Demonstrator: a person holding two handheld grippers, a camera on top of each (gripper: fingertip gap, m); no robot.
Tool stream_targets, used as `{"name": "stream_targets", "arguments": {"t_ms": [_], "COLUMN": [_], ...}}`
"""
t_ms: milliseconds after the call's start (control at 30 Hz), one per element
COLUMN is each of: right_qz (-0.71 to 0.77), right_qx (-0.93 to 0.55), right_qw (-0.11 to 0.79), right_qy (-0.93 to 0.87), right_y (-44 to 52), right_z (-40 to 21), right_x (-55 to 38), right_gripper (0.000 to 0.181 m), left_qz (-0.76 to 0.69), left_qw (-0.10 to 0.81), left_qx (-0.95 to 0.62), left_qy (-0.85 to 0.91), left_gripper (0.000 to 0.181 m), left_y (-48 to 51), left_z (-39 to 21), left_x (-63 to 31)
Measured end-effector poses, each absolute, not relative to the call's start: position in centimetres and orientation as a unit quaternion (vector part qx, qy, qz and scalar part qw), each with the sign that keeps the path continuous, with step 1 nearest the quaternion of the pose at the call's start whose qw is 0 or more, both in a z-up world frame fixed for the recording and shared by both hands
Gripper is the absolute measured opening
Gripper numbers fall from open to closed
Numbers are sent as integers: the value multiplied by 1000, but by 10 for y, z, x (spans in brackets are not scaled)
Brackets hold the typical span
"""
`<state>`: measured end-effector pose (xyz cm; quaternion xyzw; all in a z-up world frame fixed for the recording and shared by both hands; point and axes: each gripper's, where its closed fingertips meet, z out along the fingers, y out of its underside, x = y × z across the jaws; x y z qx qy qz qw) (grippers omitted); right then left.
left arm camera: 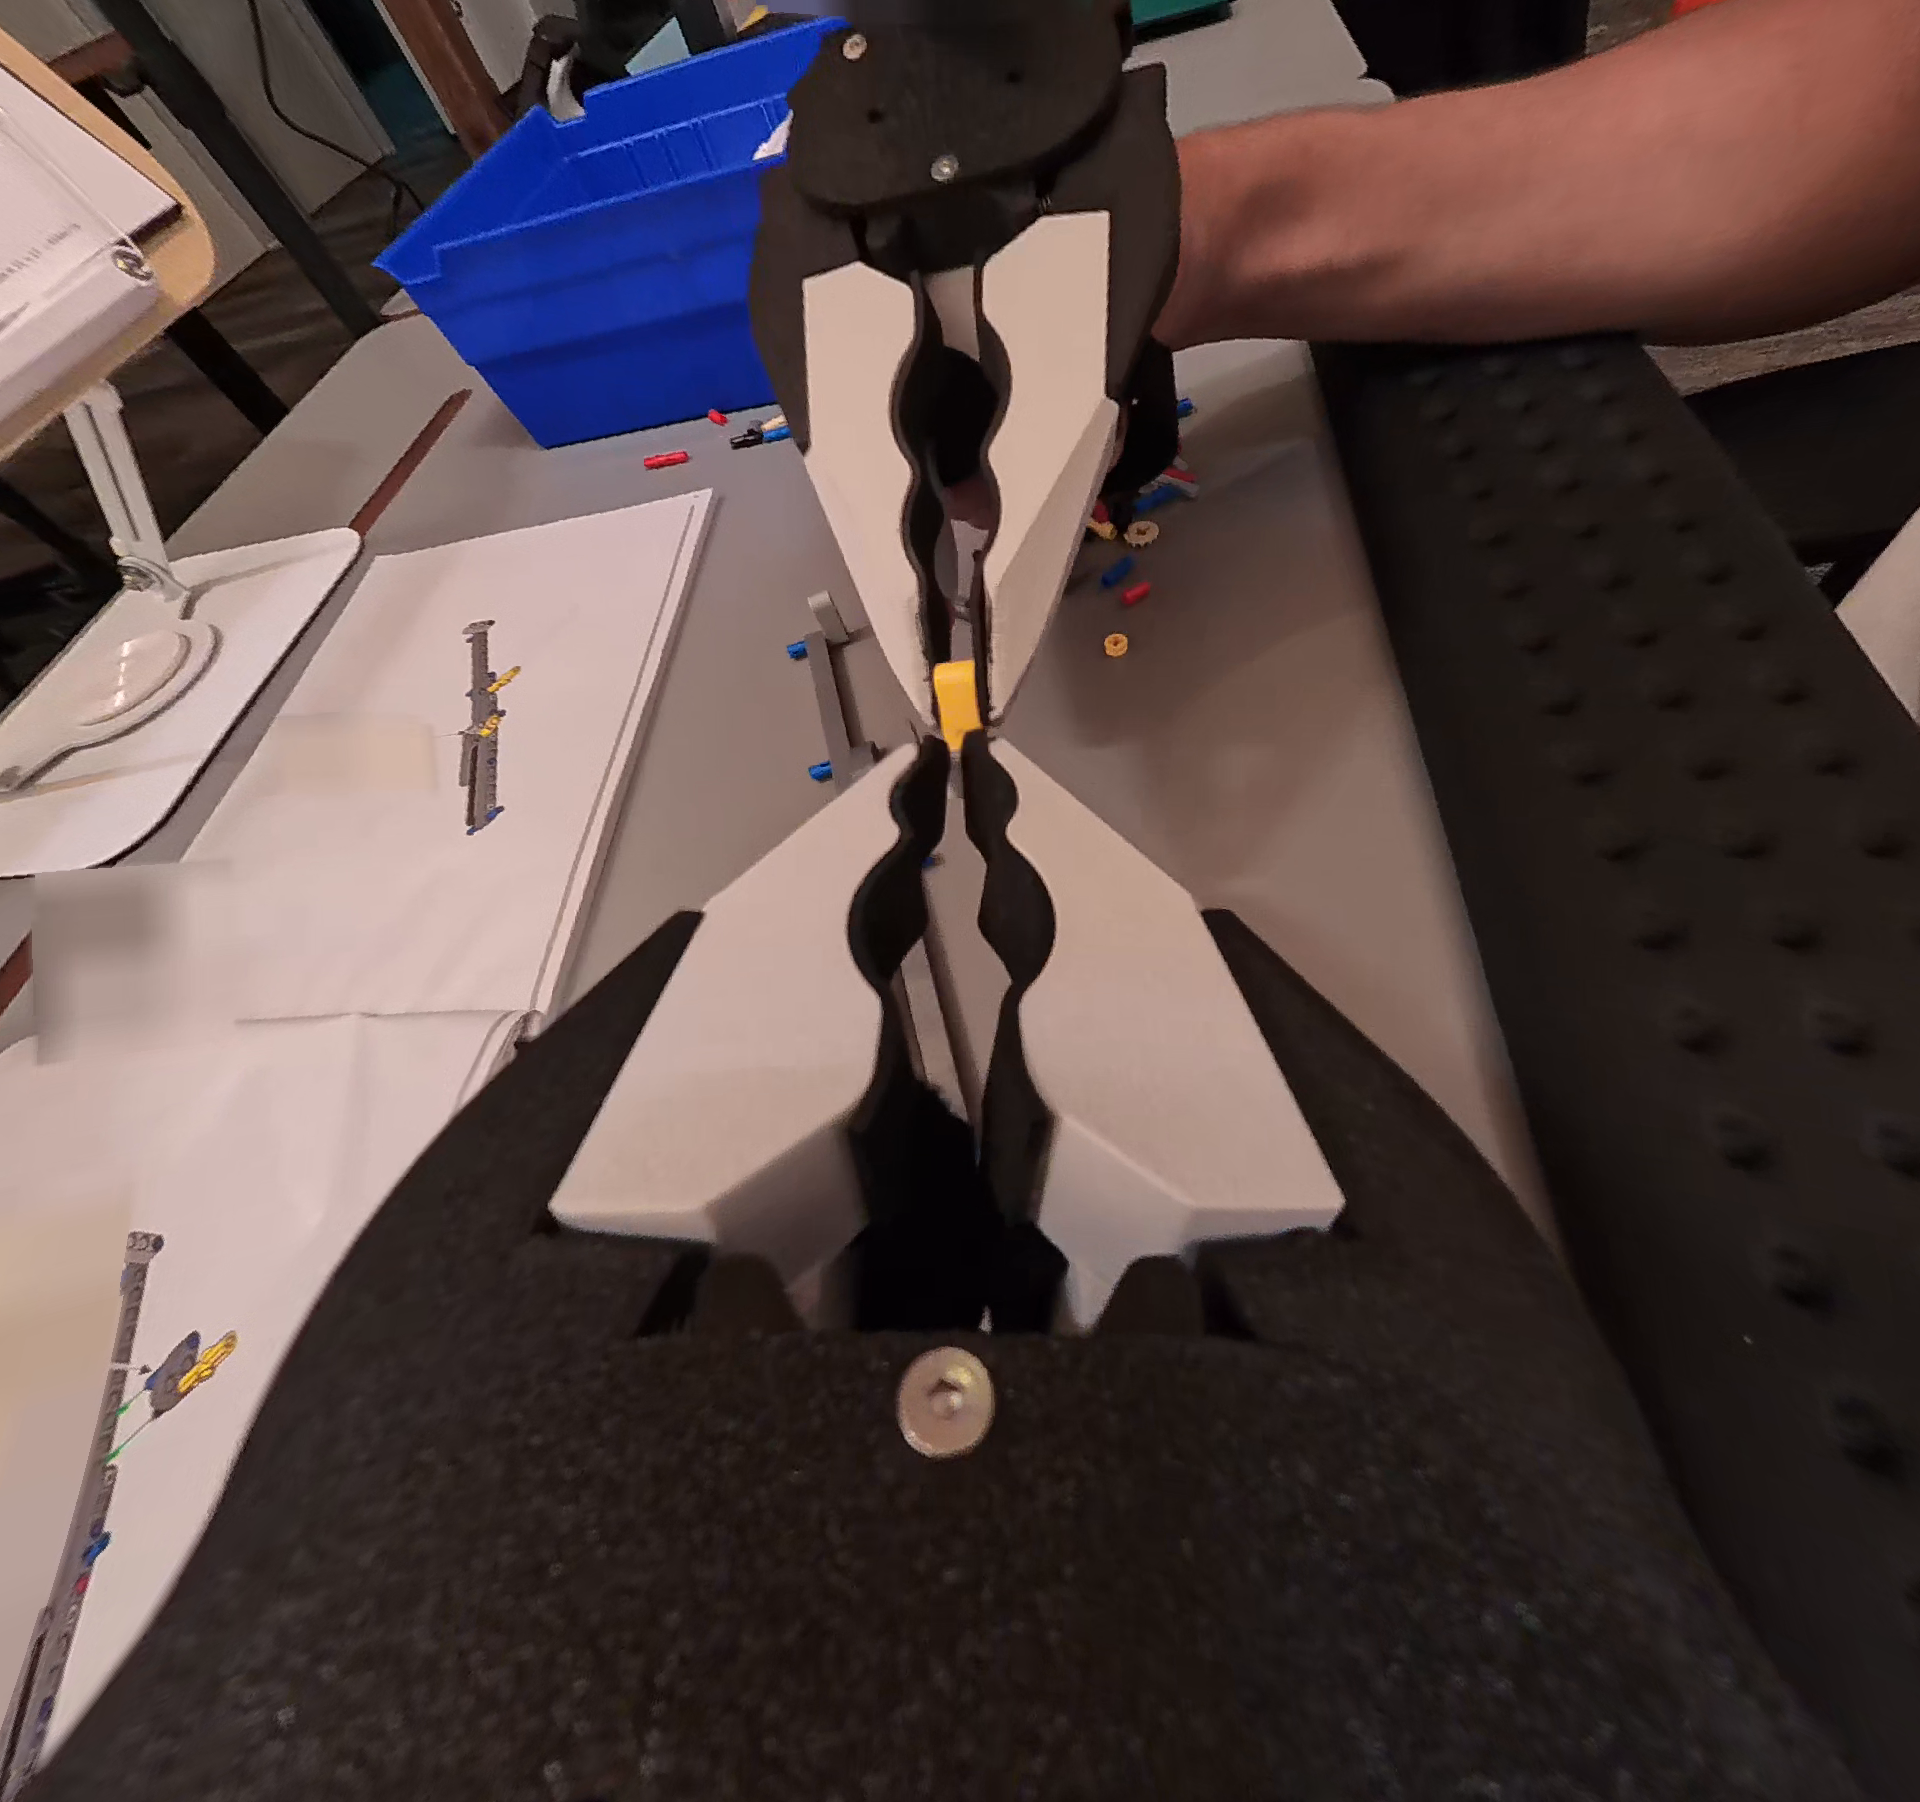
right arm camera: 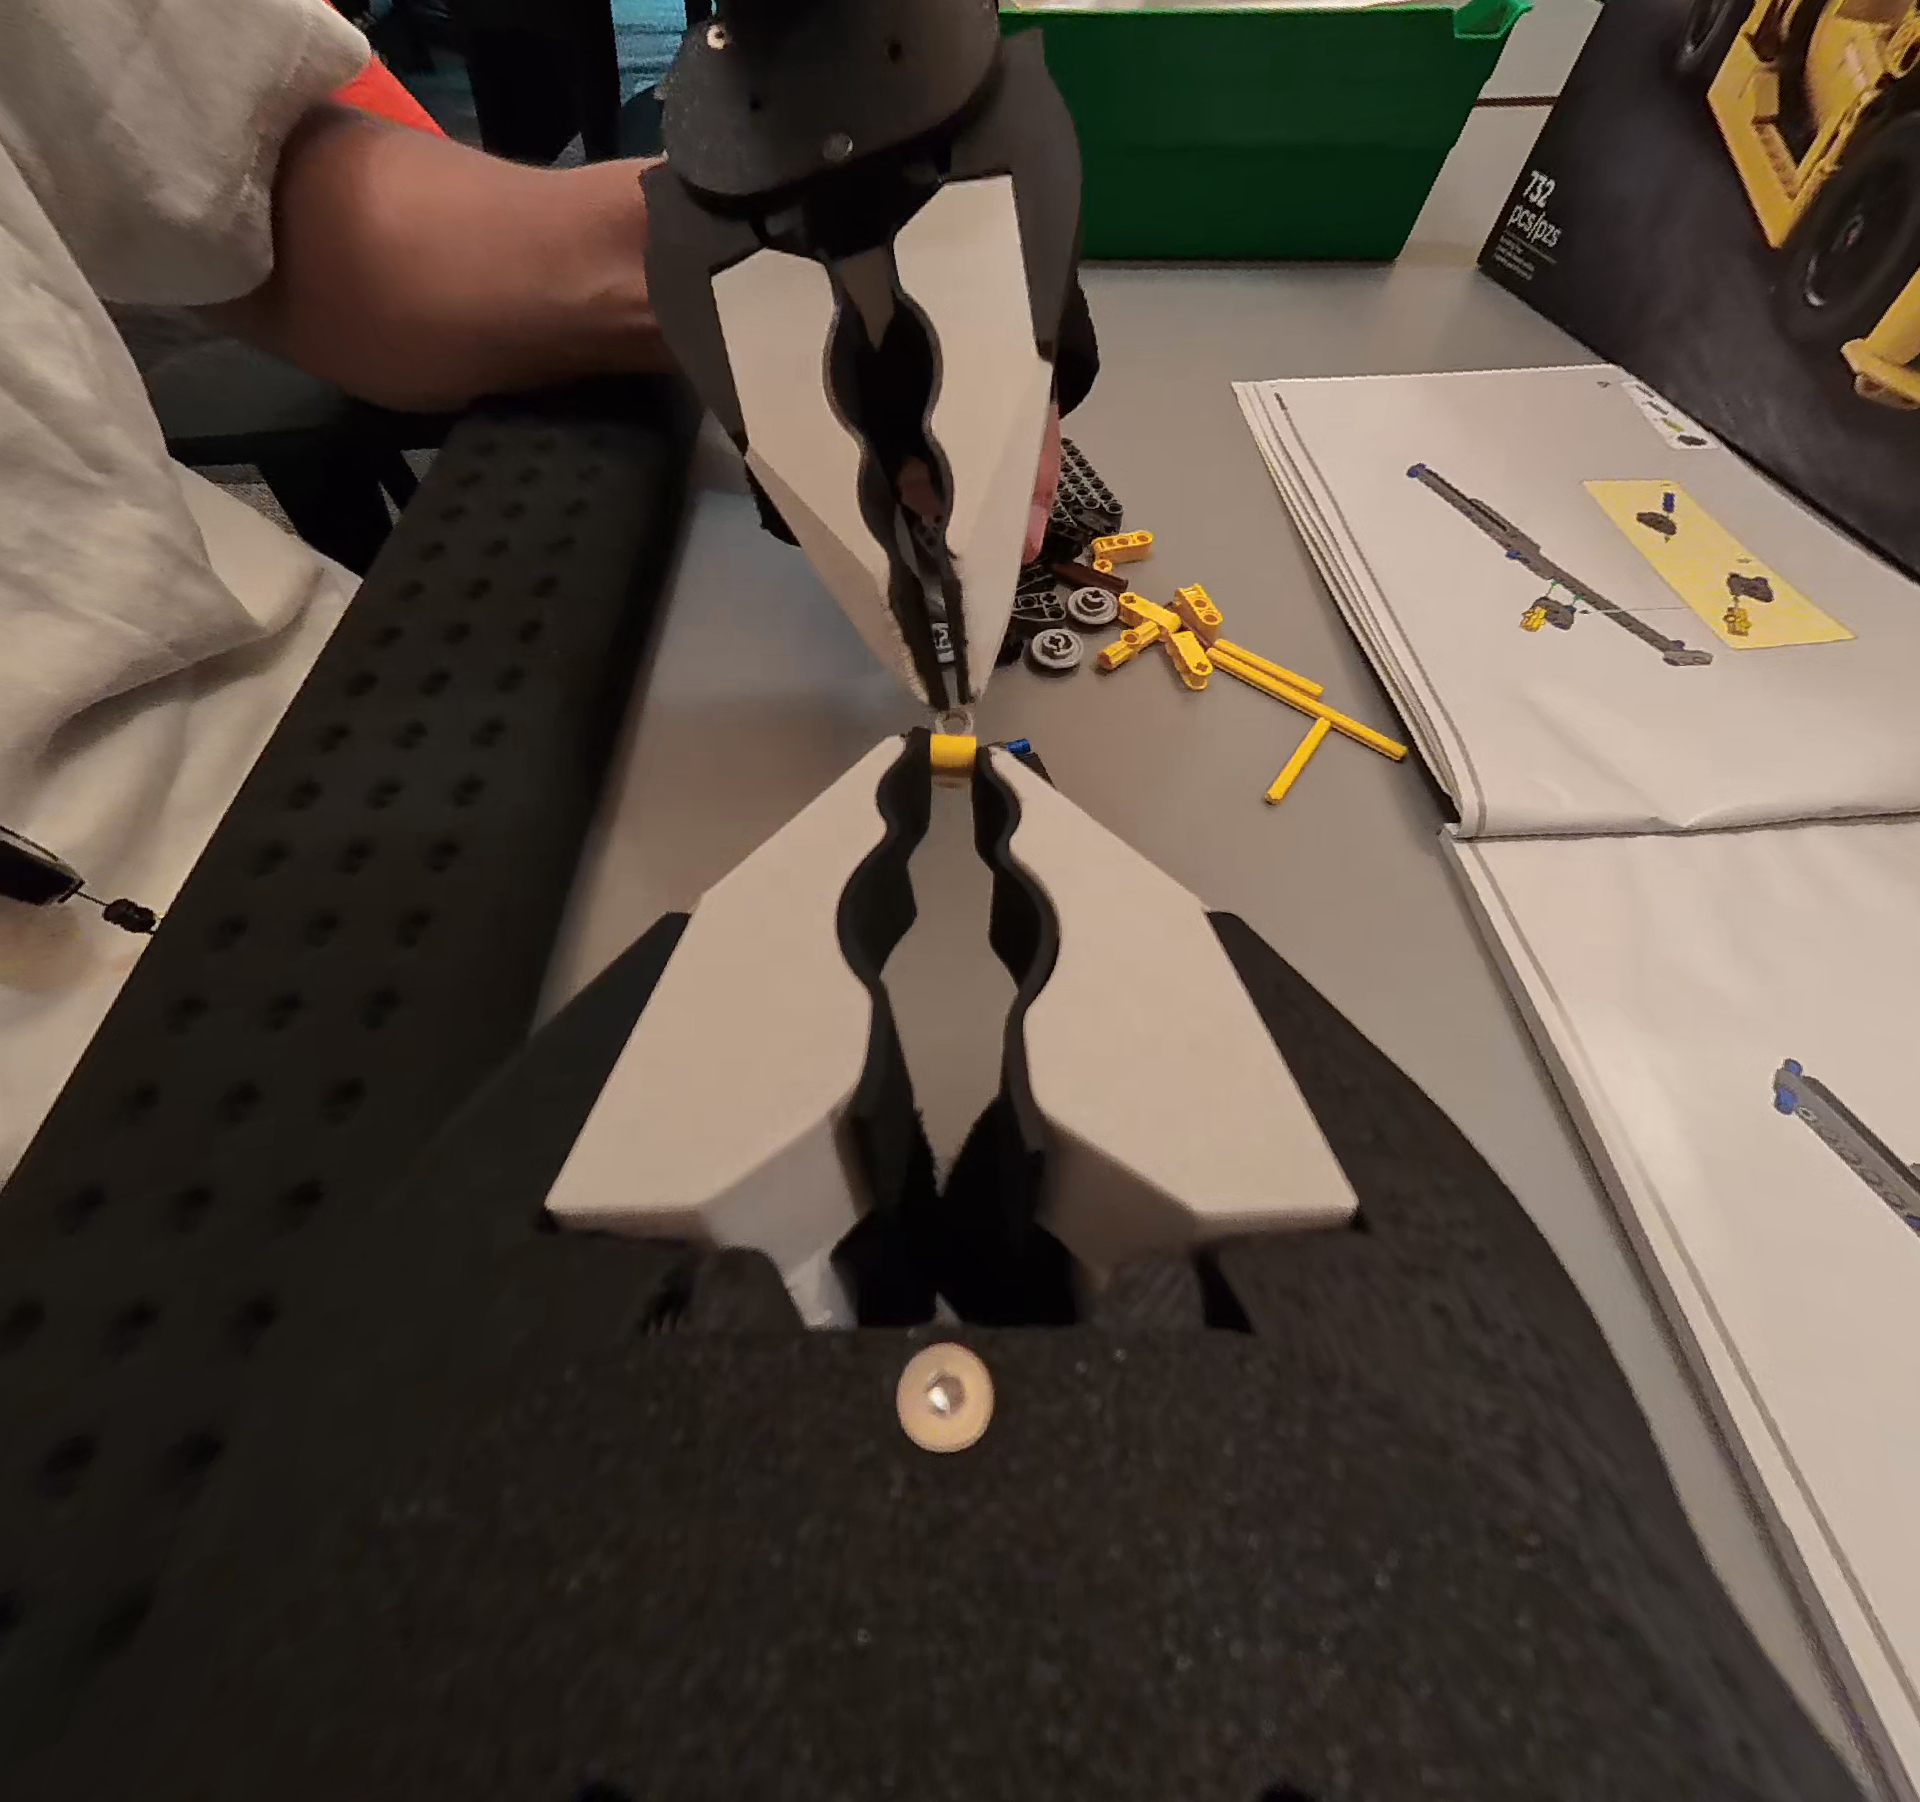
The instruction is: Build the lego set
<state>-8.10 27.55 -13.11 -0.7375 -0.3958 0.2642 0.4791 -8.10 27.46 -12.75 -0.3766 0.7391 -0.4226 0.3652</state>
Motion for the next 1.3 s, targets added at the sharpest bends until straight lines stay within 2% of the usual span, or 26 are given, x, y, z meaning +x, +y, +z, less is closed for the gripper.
{"name": "stream_targets", "arguments": {"t_ms": [100, 233, 333, 933, 1100, 1300], "right_qz": [276, 279, 281, 258, 368, 535], "right_qx": [-733, -730, -727, -715, -729, -693], "right_qw": [482, 481, 483, 484, 433, 348], "right_qy": [-392, -398, -398, -433, -382, -336], "right_y": [275, 272, 272, 265, 257, 238], "right_z": [-129, -128, -127, -130, -129, -116], "right_x": [-82, -84, -85, -88, -90, -102], "right_gripper": [7, 7, 7, 7, 8, 7], "left_qz": [-427, -427, -429, -427, -326, -264], "left_qw": [362, 333, 330, 331, 412, 461], "left_qx": [-374, -387, -380, -358, -271, -169], "left_qy": [739, 746, 750, 762, 807, 830], "left_gripper": [2, 18, 6, 6, 6, 0], "left_y": [273, 273, 270, 262, 258, 242], "left_z": [-127, -134, -135, -137, -138, -126], "left_x": [-82, -85, -86, -88, -89, -99]}}
